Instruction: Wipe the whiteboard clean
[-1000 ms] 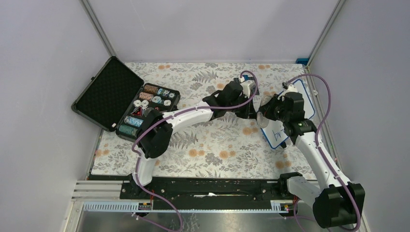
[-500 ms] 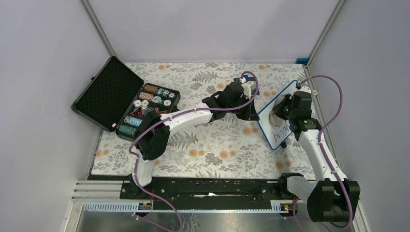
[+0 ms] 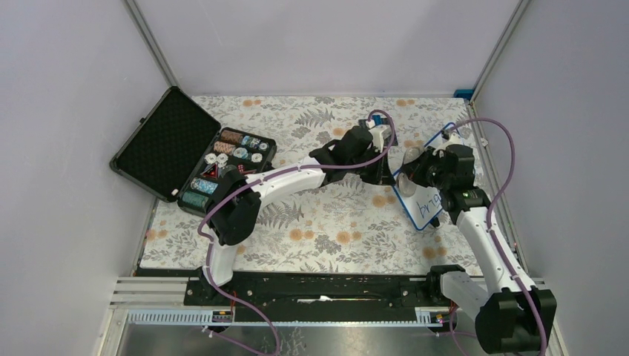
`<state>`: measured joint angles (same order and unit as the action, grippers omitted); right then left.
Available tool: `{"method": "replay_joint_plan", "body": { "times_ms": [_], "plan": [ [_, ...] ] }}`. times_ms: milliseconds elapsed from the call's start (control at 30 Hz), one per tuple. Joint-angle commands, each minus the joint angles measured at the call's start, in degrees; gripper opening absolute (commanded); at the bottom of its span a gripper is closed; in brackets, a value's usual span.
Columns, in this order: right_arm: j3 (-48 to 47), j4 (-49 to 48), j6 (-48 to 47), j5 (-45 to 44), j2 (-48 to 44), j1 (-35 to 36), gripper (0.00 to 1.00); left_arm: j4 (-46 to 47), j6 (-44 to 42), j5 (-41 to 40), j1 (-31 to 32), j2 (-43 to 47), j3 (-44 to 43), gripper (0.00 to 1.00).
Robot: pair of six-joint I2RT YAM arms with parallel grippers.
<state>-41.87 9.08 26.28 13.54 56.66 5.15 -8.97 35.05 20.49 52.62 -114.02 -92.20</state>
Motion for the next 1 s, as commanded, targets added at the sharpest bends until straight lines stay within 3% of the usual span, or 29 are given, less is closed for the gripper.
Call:
{"method": "replay_joint_plan", "body": {
  "times_ms": [0,100,233,367,500,600,767,967],
  "plan": [
    [2.00,1.66,4.09,0.62,1.83,-7.36,0.00,4.93,-1.19,1.00,1.35,3.45,0.55,0.00],
    [3.10,5.66,3.76,-5.02,2.56,-12.40,0.00,5.43,-0.79,1.13,1.39,3.67,0.71,0.00],
    [6.25,5.83,2.53,-4.74,2.14,-16.42,0.00,6.09,-0.34,0.83,1.39,3.89,0.82,0.00],
    [5.76,2.77,-1.20,4.09,1.04,-16.35,0.00,6.78,0.72,0.18,1.34,3.39,0.85,0.00],
    [2.72,2.00,-2.36,9.63,1.70,-13.02,0.00,8.74,3.09,-0.38,1.42,3.09,0.89,0.00],
    [-0.63,3.22,-2.21,8.92,2.79,-6.82,0.00,8.71,4.49,-0.03,1.38,2.22,-0.18,0.00],
    [-0.97,-2.11,3.50,14.84,3.19,-2.01,0.00,8.13,4.91,0.59,1.29,1.39,-0.92,0.00],
    [1.22,-0.36,3.19,4.65,3.35,-4.05,0.00,7.75,4.85,0.94,1.30,1.68,-0.72,0.00]
  ]
}}
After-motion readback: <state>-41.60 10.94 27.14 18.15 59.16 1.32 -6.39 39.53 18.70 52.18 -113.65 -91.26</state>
